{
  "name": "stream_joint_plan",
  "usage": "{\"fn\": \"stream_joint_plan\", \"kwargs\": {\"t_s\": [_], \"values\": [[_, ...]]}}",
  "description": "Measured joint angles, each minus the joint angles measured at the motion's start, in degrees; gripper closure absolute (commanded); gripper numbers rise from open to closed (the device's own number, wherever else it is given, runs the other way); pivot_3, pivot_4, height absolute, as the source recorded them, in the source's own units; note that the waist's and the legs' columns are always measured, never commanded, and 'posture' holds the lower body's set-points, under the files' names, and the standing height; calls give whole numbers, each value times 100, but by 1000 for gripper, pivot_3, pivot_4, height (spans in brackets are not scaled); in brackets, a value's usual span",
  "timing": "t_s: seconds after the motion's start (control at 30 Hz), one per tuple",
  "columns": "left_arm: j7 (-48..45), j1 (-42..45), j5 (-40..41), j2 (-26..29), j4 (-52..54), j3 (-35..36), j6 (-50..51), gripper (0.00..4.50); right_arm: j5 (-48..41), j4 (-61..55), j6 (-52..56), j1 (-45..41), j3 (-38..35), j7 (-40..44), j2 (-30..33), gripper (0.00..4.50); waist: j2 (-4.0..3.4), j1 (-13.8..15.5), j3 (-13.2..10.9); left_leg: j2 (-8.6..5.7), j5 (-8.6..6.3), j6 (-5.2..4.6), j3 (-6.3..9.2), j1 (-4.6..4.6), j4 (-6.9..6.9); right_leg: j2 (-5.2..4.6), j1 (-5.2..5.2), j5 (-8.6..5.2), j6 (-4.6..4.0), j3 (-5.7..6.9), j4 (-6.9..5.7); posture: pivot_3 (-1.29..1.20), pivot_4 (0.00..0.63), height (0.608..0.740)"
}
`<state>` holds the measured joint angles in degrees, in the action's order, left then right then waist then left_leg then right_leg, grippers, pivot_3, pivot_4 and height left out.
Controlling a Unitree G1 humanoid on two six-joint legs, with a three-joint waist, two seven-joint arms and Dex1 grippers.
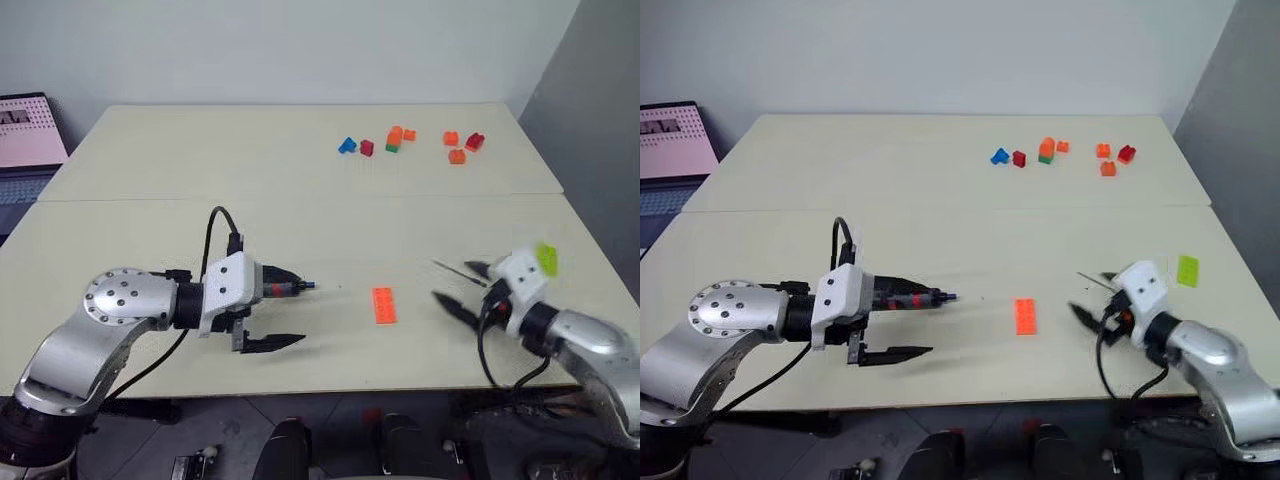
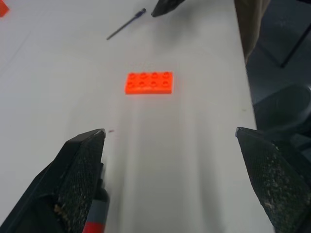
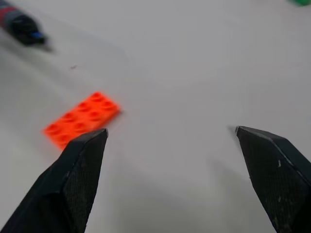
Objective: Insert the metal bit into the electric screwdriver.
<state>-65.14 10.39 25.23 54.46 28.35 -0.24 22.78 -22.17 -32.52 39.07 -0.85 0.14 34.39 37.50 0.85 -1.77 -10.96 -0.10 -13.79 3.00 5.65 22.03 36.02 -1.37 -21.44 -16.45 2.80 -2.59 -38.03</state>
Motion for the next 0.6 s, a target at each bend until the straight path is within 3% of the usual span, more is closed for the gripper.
{"fn": "stream_joint_plan", "kwargs": {"t_s": [0.2, 0.37, 0.6], "values": [[-11, -33, -25, 2, 55, -4, -59, 0, 322, 88, 476, -326, 1040, -444, -532, 65, 4, 7, 1, 1, 0, 1, 4, 11, -2, 1, -13, 0, 0, 5, -1, 0, 150, 740], [-44, -124, -25, 37, 70, -2, -59, 0, 540, 290, 777, -447, 1143, -797, -734, 65, 5, 5, 1, -1, 1, 2, 7, 65, 2, 1, -63, 10, -9, 7, -8, 0, 150, 740], [-51, -149, -39, 41, 79, 1, -84, 0, 780, 214, 1087, -726, 1666, -1087, -1128, 65, 6, -33, 2, 4, 1, 2, 6, 65, 2, 7, -70, 8, -7, 7, -14, 0, 150, 740]]}}
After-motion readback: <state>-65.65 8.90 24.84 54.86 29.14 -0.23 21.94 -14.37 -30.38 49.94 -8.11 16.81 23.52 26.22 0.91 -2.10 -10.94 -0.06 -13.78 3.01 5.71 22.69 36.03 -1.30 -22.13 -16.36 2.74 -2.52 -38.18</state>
